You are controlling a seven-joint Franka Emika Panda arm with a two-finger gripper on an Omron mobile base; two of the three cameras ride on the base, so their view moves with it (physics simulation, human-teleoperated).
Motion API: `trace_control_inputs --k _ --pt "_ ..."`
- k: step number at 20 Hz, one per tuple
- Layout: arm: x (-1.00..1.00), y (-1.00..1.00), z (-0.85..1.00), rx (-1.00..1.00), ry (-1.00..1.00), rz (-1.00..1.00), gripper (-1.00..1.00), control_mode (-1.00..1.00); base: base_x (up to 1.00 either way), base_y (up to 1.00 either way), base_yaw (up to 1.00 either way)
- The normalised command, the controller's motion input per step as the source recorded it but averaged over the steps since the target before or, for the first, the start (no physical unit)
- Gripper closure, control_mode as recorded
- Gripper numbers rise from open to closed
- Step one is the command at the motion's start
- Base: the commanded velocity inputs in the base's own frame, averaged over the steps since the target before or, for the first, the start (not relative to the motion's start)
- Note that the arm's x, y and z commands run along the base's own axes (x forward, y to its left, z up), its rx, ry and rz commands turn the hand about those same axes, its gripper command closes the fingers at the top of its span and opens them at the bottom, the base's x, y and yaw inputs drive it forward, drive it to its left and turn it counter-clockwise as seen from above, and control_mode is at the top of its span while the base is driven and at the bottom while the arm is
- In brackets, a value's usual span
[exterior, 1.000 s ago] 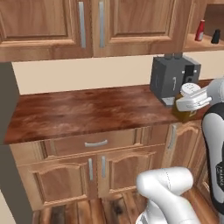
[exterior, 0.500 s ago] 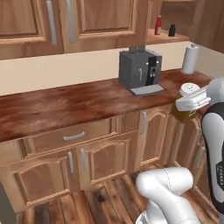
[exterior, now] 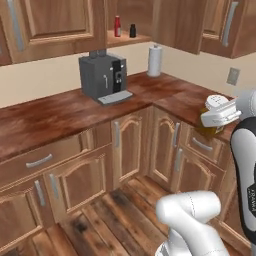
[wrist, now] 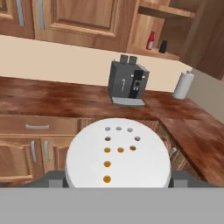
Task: Collect the turmeric, ketchup, and shaker from the cabinet and place them next to the stove.
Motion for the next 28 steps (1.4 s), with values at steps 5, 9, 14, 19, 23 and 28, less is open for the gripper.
trace_control_inputs --k 5,9,14,19,23,28 --pt "0.00 0.00 0.00 0.00 0.00 0.00 1.00 1.00 -0.59 0.02 -0.47" --pt "0.00 0.00 0.00 0.00 0.00 0.00 1.00 1.00 -0.58 0.00 -0.45" --pt "0.00 0.00 0.00 0.00 0.00 0.00 1.00 1.00 -0.29 -0.10 -0.40" --pt "0.00 0.00 0.00 0.00 0.00 0.00 1.00 1.00 -0.01 -0.29 -0.34" --pt "0.00 0.00 0.00 0.00 0.00 0.00 1.00 1.00 0.00 -0.40 -0.31" --pt "0.00 0.00 0.00 0.00 0.00 0.00 1.00 1.00 -0.03 -0.55 -0.30"
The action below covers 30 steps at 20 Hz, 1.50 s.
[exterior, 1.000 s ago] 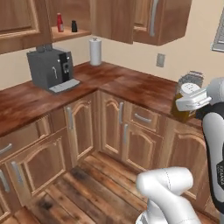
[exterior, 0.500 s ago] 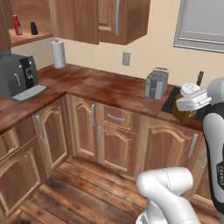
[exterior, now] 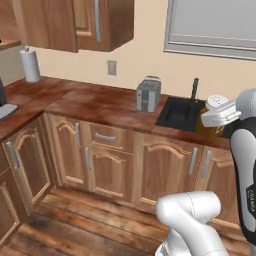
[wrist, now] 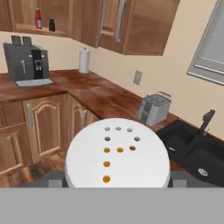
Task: Collect the turmeric, ketchup, and shaker from the cabinet and place them next to the stove.
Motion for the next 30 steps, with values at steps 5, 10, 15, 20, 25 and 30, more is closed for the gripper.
trace_control_inputs --k 5,10,15,20,25,30 --pt "0.00 0.00 0.00 0.00 0.00 0.00 1.00 1.00 -0.09 -0.54 -0.36" --pt "0.00 0.00 0.00 0.00 0.00 0.00 1.00 1.00 -0.16 -0.45 -0.40" --pt "0.00 0.00 0.00 0.00 0.00 0.00 1.00 1.00 -0.10 -0.53 -0.37" --pt "0.00 0.00 0.00 0.00 0.00 0.00 1.00 1.00 0.00 -0.77 -0.23" --pt "0.00 0.00 0.00 0.00 0.00 0.00 1.00 1.00 0.01 -0.87 -0.16" --pt "0.00 0.00 0.00 0.00 0.00 0.00 1.00 1.00 0.09 -0.90 -0.13"
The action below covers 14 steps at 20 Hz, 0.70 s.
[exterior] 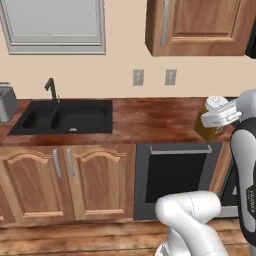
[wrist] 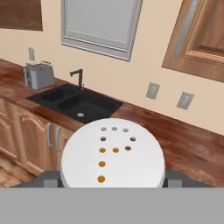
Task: Collect the turmeric, ketchup, and shaker from the cabinet and place them next to the stove.
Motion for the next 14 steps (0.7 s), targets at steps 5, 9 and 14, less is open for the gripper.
trace_control_inputs --k 5,9,14 --pt "0.00 0.00 0.00 0.00 0.00 0.00 1.00 1.00 0.28 -0.79 -0.11" --pt "0.00 0.00 0.00 0.00 0.00 0.00 1.00 1.00 0.41 -0.63 -0.09" --pt "0.00 0.00 0.00 0.00 0.00 0.00 1.00 1.00 0.48 -0.49 -0.12"
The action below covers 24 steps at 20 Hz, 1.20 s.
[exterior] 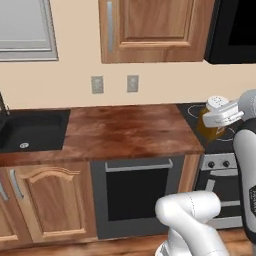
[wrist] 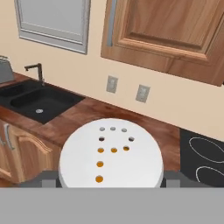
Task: Collect the turmeric, ketchup, and shaker from the cabinet and place them next to the stove.
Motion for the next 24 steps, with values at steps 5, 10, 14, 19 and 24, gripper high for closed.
trace_control_inputs --k 5,10,14,19,24 --pt "0.00 0.00 0.00 0.00 0.00 0.00 1.00 1.00 0.50 -0.22 -0.15" --pt "0.00 0.00 0.00 0.00 0.00 0.00 1.00 1.00 0.46 0.00 -0.13" --pt "0.00 0.00 0.00 0.00 0.00 0.00 1.00 1.00 0.51 -0.02 -0.06" --pt "0.00 0.00 0.00 0.00 0.00 0.00 1.00 1.00 0.52 -0.15 -0.01" --pt "0.00 0.00 0.00 0.00 0.00 0.00 1.00 1.00 0.43 -0.22 0.00"
